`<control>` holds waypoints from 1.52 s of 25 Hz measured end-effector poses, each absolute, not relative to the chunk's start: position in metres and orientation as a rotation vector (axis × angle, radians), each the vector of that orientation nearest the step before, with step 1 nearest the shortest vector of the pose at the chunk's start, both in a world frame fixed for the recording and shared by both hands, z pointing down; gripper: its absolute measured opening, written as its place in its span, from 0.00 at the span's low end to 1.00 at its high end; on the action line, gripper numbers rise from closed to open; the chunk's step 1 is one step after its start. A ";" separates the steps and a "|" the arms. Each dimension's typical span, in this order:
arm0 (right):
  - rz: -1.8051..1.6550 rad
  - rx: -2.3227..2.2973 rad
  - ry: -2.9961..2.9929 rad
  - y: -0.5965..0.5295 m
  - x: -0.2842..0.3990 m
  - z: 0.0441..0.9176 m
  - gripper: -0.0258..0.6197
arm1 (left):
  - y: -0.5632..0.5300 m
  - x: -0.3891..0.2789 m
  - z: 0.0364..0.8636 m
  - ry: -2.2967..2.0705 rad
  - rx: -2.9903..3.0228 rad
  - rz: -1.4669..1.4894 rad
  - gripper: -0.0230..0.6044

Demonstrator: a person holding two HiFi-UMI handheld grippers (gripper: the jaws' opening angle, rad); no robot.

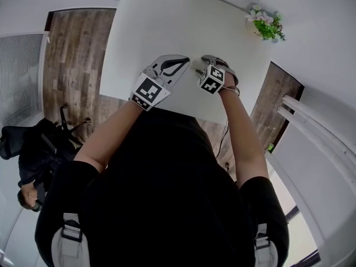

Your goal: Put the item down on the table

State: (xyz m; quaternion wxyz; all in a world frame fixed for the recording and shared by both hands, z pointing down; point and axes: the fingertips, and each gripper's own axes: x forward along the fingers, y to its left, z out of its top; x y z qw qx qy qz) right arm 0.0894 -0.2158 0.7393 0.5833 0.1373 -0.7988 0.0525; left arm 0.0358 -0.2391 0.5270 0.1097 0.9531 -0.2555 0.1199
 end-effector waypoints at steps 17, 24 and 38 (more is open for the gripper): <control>0.530 0.800 -2.307 -0.209 0.098 0.611 0.47 | -0.219 0.039 0.489 -0.769 2.841 0.307 0.03; 0.537 1.044 -2.564 -0.189 0.111 0.513 0.41 | -0.199 0.046 0.455 -0.763 2.859 0.259 0.03; 0.228 1.277 -2.835 -0.145 0.131 0.374 0.04 | -0.160 0.084 0.373 -0.710 2.962 0.078 0.03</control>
